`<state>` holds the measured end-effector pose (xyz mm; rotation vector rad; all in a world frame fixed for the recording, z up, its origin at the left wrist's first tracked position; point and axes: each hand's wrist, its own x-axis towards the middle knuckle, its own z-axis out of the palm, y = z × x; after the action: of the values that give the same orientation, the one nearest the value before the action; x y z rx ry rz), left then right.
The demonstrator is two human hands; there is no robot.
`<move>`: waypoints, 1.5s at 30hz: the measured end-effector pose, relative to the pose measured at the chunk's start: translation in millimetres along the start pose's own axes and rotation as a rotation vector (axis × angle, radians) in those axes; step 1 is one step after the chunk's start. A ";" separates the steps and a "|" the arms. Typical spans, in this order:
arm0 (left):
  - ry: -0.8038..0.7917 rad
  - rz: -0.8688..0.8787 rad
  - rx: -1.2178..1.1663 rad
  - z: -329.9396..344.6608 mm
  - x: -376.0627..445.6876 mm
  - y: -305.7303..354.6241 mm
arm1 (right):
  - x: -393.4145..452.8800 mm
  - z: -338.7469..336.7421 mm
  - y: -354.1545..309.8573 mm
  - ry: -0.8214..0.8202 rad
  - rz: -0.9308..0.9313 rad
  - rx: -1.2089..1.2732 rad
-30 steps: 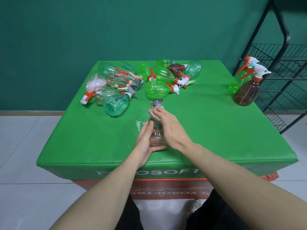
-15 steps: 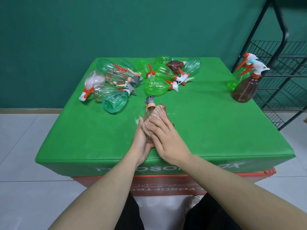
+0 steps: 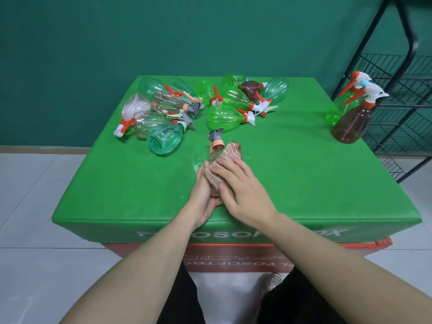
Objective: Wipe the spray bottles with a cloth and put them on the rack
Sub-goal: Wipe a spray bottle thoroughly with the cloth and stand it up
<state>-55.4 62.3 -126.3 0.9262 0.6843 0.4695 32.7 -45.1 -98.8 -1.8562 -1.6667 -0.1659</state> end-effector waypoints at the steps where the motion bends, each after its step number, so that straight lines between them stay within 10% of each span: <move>1: -0.016 0.009 0.011 0.5 -0.2 0.2 | 8.5 -2.5 -1.0 -0.010 0.022 0.017; 12: -0.053 -0.006 -0.037 1.0 -5.4 2.8 | 42.8 -2.6 -1.1 -0.097 0.528 0.513; 29: -0.034 0.009 -0.177 -2.3 -6.5 0.3 | -33.1 20.9 4.4 0.038 -0.087 -0.052; 45: -0.082 -0.026 -0.055 -0.5 -10.0 6.8 | 13.5 -1.0 -22.1 -0.002 0.208 0.126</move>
<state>-63.3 59.7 -117.4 0.8787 0.6055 0.4233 15.0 -34.1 -83.4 -1.9182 -1.4389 0.0276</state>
